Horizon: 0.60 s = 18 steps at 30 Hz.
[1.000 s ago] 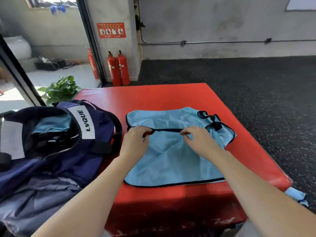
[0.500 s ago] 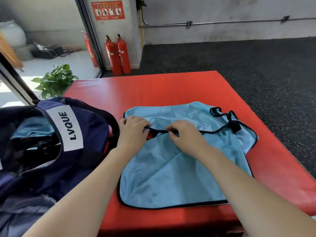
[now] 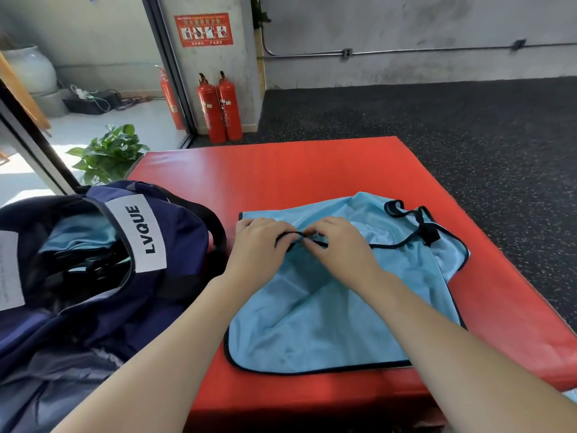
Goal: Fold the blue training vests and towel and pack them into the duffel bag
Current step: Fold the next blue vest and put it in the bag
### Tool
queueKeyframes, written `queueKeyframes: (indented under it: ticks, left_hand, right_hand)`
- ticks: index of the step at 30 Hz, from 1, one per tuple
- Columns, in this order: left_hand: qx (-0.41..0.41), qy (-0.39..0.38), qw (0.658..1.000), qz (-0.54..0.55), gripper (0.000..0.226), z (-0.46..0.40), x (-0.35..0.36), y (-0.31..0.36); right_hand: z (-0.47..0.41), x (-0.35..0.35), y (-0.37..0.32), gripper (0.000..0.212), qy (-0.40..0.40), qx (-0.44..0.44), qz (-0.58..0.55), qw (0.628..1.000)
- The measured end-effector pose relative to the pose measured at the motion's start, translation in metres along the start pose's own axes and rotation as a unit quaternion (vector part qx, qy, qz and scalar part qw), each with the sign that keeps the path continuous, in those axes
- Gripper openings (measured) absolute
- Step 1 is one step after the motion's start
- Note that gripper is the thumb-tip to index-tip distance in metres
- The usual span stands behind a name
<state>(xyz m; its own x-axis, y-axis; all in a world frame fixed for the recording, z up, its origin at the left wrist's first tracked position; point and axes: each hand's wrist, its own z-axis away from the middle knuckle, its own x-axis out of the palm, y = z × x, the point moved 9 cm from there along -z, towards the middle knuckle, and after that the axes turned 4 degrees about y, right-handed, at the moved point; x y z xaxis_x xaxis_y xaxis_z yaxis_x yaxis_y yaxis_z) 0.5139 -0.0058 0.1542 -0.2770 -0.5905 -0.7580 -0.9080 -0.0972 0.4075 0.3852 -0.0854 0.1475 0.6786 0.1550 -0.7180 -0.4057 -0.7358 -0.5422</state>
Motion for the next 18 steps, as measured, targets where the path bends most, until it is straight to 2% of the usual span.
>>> queueKeyframes:
  ticks: [6, 11, 18]
  left_hand:
    - [0.023, 0.021, 0.999, 0.021, 0.017, 0.014, -0.023, 0.009]
    - [0.03, 0.036, 0.999, 0.018, 0.019, 0.03, -0.045, 0.014]
    - [0.021, 0.053, 0.998, 0.001, 0.019, 0.05, -0.073, 0.004]
  right_hand:
    - [0.009, -0.02, -0.006, 0.006, 0.001, -0.011, 0.009, 1.0]
    - [0.023, -0.047, 0.013, 0.018, 0.002, 0.001, 0.015, 1.0]
    - [0.043, -0.097, 0.041, 0.022, 0.041, 0.031, 0.028, 0.998]
